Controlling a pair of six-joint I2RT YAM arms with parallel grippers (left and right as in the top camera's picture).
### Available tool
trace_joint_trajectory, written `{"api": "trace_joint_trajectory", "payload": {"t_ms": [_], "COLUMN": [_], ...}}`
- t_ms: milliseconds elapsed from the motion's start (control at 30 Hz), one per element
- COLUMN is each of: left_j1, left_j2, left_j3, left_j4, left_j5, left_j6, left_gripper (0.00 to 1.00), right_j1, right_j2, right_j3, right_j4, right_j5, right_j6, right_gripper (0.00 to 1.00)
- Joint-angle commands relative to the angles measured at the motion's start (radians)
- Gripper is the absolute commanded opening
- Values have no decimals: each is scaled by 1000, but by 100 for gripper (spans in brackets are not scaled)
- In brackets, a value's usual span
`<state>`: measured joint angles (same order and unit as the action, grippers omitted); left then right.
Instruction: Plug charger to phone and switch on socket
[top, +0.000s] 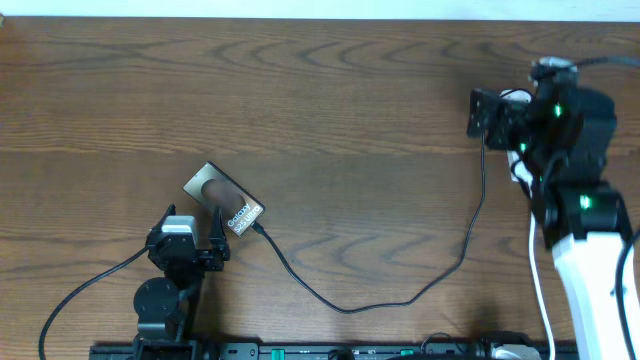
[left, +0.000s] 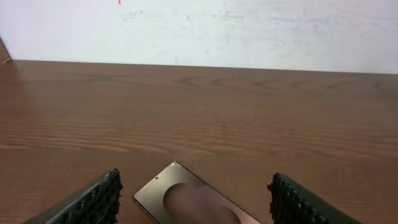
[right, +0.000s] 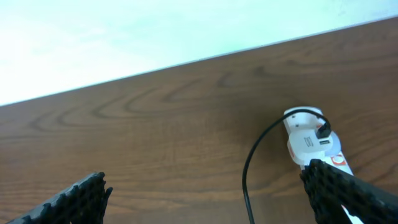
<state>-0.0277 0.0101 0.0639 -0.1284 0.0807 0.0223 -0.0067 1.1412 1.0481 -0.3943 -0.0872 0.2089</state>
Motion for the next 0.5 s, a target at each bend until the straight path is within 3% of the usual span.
{"api": "trace_joint_trajectory", "payload": {"t_ms": [0, 467], "left_j1": [5, 5], "left_j2": [-6, -6], "left_j3": [-27, -27], "left_j4": [-5, -5], "left_j5": [13, 13], "left_j6": [7, 7], "left_gripper": [74, 75], "right_j1": [8, 10], "right_j2": [-97, -548], "right_j3": [-80, -452], "right_j4": [15, 186], "right_j5": [30, 63], "right_j6": [0, 0], "right_gripper": [99, 99]}}
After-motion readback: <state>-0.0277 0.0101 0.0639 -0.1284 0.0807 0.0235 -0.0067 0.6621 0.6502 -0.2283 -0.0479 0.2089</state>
